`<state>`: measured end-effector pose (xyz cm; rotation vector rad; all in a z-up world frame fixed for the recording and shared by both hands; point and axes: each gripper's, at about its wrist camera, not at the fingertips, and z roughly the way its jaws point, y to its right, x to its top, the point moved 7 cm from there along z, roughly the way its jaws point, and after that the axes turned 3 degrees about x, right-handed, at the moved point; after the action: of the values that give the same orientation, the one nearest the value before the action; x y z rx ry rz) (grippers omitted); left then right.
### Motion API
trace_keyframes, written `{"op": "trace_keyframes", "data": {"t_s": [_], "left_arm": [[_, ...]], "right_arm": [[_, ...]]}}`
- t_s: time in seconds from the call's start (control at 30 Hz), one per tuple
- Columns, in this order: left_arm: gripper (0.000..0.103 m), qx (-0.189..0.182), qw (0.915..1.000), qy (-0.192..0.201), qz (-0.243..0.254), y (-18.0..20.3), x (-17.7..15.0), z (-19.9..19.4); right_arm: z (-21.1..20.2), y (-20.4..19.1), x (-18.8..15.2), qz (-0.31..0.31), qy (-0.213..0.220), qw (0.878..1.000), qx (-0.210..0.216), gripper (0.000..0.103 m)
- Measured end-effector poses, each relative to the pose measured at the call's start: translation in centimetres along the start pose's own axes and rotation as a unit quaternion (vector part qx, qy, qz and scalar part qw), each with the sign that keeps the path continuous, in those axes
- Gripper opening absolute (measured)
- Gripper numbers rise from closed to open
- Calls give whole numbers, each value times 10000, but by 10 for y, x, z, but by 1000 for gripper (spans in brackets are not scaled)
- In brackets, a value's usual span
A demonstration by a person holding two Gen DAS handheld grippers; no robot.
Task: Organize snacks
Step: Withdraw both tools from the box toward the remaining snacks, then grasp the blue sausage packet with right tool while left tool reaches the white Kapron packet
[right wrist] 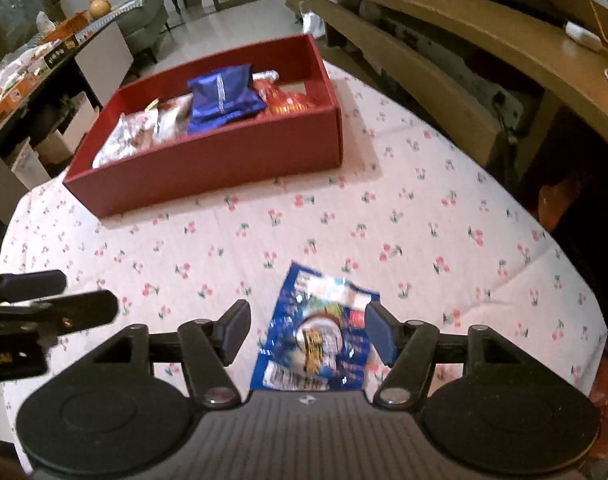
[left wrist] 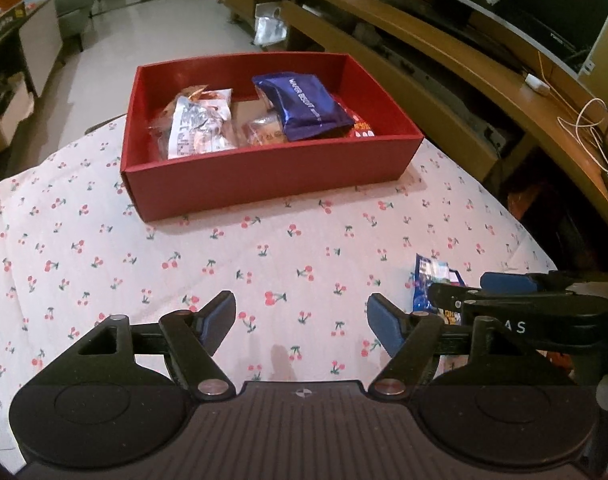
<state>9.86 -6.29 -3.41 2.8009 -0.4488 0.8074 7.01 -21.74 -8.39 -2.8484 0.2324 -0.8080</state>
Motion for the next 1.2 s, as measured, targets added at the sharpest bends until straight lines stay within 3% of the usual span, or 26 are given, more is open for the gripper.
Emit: {"op": "trace_keyframes", "data": {"t_s": [0.23,0.5,0.77,0.97,1.2], "left_arm": [[80,-14,10000,-76,-12,-5,-8,-2],[80,-42,9999,-132,-41,-8,-10,0],[81,-18,9997,-247,-35,-10,-15,6],[82,-73,9995,-292,-76,-13,-16,6],[82,-109,9994,-326,-98,-15,-18,5]], "right_arm": [[8,0,-14,40,-246,9997,-57,86],[21,-1,-18,273,-524,9981,163,89],[26,-17,-4,293,-513,9960,672,93],[25,1,5,582,-421,9962,495,93],[35,-16,6,220,-490,9976,427,93]]}}
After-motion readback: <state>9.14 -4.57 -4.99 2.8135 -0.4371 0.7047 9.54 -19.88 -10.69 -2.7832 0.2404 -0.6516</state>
